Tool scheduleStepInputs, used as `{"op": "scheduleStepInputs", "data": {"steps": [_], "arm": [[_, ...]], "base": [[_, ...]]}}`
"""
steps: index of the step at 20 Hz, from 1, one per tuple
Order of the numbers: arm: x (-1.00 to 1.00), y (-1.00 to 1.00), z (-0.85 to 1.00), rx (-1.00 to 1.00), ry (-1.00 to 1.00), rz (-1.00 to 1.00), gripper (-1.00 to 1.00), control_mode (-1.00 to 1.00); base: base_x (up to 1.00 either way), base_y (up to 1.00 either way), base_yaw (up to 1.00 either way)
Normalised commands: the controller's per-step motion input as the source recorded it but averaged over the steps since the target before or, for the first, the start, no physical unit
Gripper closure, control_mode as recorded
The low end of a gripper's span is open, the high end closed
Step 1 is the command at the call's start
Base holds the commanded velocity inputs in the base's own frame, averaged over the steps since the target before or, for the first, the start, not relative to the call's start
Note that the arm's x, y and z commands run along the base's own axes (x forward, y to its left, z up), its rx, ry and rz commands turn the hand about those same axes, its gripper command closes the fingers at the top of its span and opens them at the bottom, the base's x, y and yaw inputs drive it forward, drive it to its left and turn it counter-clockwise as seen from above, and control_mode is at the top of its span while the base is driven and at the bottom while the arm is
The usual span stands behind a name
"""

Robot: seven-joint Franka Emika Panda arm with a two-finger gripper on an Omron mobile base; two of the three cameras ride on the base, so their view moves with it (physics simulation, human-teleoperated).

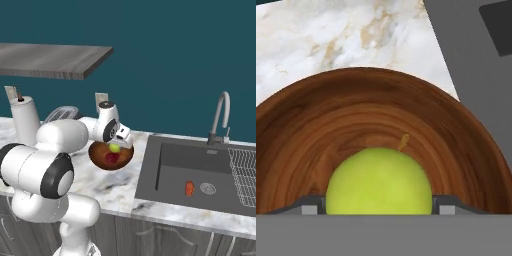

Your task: Pick the pears from the cabinet and place them in one bowl. Pick the sweet potato from the sink and place it in the other bowl.

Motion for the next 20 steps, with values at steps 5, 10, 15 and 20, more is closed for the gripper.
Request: {"op": "scheduleStepInputs", "data": {"steps": [5,10,15,20], "arm": [[0.00,0.00,0.00,0.00,0.00,0.00,-1.00,-1.00],[0.00,0.00,0.00,0.00,0.00,0.00,-1.00,-1.00],[-0.15,0.00,0.00,0.00,0.00,0.00,-1.00,-1.00],[-0.25,0.00,0.10,0.00,-0.01,0.00,-1.00,-1.00]], "base": [[0.00,0.00,0.00],[0.00,0.00,0.00],[0.00,0.00,0.00],[0.00,0.00,0.00]]}}
